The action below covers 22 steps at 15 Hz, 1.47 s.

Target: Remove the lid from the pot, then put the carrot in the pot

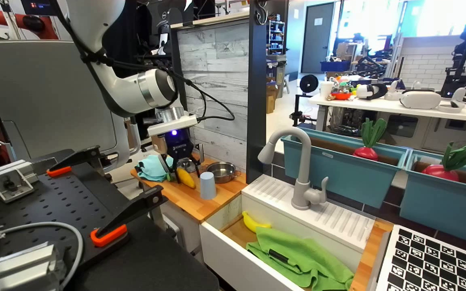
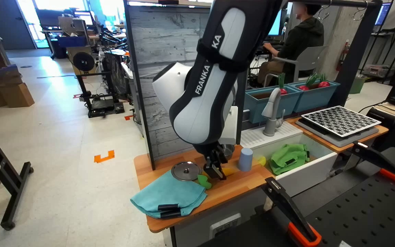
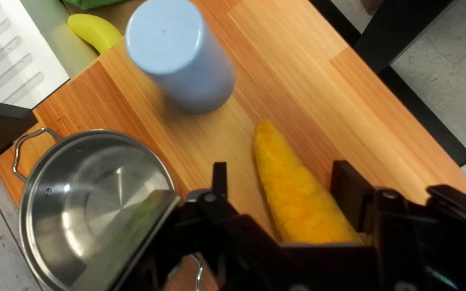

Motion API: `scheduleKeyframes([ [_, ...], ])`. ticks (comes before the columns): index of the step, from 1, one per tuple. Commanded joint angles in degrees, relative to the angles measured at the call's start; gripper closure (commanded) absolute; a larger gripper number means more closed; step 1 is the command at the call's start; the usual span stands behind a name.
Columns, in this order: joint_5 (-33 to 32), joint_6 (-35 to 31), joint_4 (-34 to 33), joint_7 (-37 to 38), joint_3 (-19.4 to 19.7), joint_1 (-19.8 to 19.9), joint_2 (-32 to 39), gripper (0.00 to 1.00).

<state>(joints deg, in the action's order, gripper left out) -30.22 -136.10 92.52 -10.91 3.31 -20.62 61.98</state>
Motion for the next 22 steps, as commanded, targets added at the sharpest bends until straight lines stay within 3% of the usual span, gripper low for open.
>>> scheduleKeyframes([
  [1,-1.66,2.29,-2.20,0.29,0.21,-0.89,1.54,0.64],
  [6,-1.58,2.30,-1.58,0.34,0.12,-1.00,1.12,1.00],
  [14,0.13,-5.01,7.14,0.80,-2.11,2.12,-5.77,0.98],
  [18,4.19,-10.72,12.62,0.28,-5.12,6.82,-10.22,0.98],
  [22,10.66,-10.75,14.52,-0.37,-7.64,11.70,-13.52,0.98],
])
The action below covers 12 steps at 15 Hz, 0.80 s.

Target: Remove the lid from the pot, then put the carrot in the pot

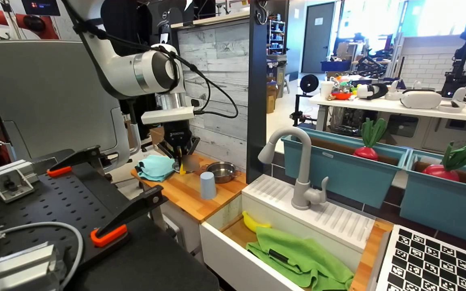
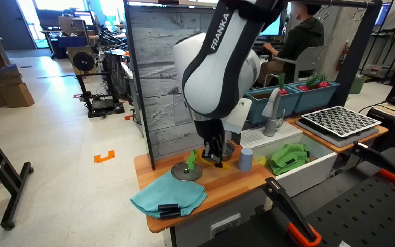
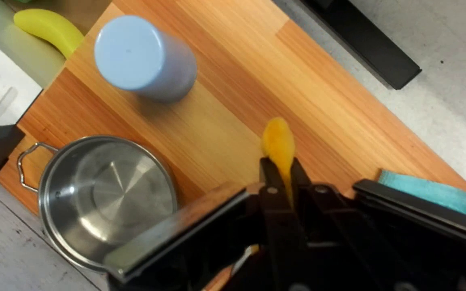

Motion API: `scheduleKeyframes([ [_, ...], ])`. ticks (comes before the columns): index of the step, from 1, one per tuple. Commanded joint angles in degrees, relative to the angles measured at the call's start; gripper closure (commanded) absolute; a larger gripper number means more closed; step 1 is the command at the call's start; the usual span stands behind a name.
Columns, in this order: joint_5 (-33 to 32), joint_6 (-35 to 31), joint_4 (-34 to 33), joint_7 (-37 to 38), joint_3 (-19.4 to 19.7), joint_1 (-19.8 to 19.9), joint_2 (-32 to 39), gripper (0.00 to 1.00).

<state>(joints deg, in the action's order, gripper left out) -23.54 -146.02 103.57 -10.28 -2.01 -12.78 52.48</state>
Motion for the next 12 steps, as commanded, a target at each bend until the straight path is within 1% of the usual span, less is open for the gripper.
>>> scheduleKeyframes([
  [1,5.78,-0.60,3.26,-0.88,-2.75,5.01,-4.53,0.98],
  [3,8.79,-0.04,2.34,-0.58,-3.17,6.85,-5.10,0.98],
  [6,11.90,0.68,0.01,0.64,-2.44,8.29,-4.82,0.98],
  [12,13.10,2.29,-4.73,5.45,0.66,7.74,-1.72,0.98],
])
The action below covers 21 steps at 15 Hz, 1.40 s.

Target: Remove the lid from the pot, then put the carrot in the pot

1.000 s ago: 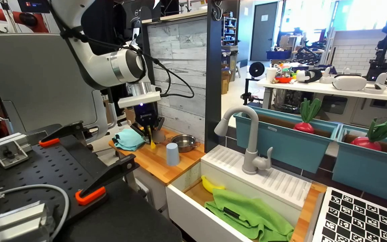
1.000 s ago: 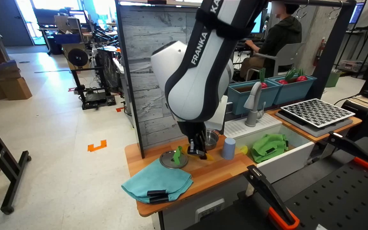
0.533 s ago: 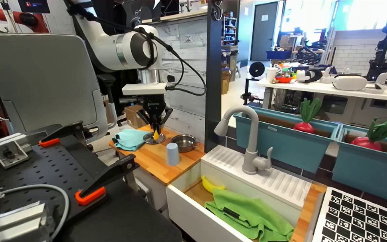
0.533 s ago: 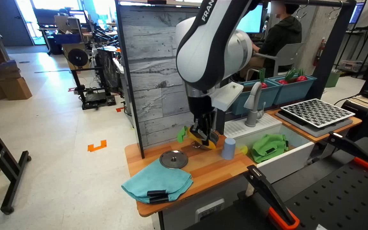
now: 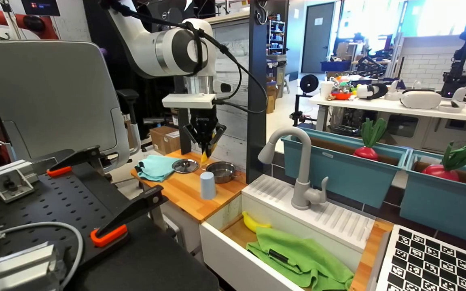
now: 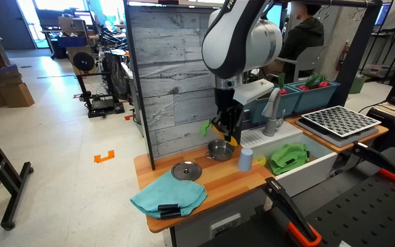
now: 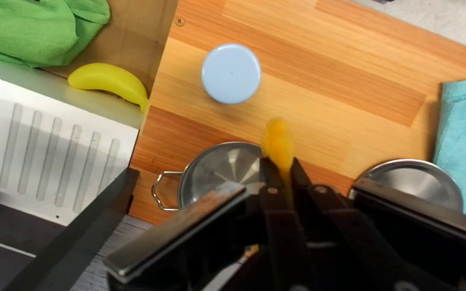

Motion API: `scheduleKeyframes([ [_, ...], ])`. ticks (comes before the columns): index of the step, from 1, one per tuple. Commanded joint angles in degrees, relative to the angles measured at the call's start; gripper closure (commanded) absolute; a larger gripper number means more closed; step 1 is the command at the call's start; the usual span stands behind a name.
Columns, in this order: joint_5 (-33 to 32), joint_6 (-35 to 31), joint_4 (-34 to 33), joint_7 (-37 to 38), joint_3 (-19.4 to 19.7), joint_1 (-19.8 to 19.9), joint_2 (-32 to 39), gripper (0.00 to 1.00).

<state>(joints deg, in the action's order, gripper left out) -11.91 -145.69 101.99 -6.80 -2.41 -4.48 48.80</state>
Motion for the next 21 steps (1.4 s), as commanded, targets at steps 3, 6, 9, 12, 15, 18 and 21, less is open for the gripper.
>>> scheduleKeyframes([
  [3,1.66,2.61,-6.22,4.50,1.98,-0.80,4.49,0.98],
  [6,1.95,3.95,-10.04,6.96,2.67,-1.06,7.59,0.98],
  [9,2.06,6.53,-13.47,8.81,2.97,-1.33,10.37,0.98],
  [12,1.91,8.41,-15.89,10.38,3.07,-1.72,12.45,0.98],
  [15,2.03,10.40,-17.96,11.62,3.05,-1.87,14.00,0.98],
  [18,1.96,12.55,-19.28,12.32,3.01,-1.95,14.74,0.58],
  [21,1.87,13.76,-19.88,12.66,2.95,-1.97,14.96,0.37],
])
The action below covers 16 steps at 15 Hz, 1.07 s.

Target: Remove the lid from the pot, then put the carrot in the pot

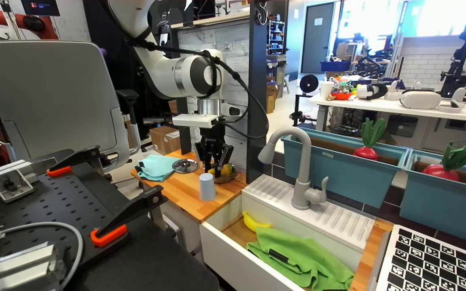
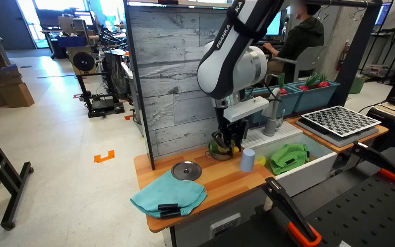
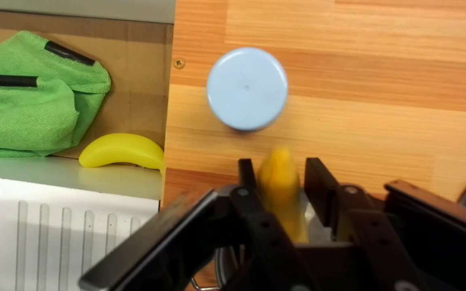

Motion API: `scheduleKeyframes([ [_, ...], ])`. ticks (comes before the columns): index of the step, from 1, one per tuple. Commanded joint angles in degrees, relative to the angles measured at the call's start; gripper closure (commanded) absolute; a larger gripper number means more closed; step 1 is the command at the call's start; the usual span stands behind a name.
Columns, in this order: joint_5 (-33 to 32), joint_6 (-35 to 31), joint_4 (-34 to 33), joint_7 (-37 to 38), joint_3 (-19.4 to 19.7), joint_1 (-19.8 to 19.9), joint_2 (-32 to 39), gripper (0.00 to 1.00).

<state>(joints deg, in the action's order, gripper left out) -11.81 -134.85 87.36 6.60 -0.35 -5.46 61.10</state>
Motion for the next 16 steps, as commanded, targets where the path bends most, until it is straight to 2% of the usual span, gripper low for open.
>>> scheduleKeyframes([
  [1,1.73,3.20,-5.43,-0.65,0.89,-1.00,2.75,0.31],
  [5,1.96,3.58,-5.01,-0.59,0.59,-0.81,2.18,0.01],
  [10,2.07,2.28,0.03,-0.48,0.28,-0.61,-2.39,0.00],
  [16,1.53,-1.62,12.16,0.05,-0.18,-1.09,-12.86,0.00],
])
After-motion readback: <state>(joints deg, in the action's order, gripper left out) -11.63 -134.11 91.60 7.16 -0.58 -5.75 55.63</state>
